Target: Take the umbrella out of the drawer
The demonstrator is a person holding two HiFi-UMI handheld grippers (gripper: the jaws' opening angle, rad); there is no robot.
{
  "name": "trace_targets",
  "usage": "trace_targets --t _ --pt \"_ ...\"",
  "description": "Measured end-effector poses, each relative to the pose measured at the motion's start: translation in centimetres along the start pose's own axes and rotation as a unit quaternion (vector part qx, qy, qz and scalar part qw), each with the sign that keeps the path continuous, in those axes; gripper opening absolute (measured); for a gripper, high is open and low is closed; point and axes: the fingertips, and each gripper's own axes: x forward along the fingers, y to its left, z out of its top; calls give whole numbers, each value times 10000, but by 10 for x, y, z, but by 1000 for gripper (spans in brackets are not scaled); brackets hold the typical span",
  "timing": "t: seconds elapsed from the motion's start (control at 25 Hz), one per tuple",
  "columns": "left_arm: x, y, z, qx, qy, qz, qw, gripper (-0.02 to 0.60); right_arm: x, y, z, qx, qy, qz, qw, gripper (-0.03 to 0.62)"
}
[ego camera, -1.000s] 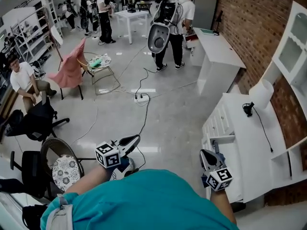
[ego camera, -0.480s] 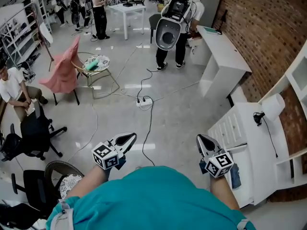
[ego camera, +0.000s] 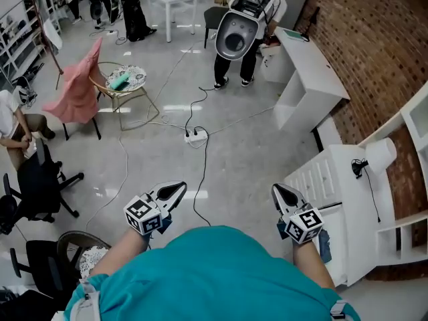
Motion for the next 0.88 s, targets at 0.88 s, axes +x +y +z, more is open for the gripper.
trace_targets --t 0.88 --pt "122 -58 -6 -517 -305 1480 9872 12 -2 -185 -19 331 -252 1205 9918 21"
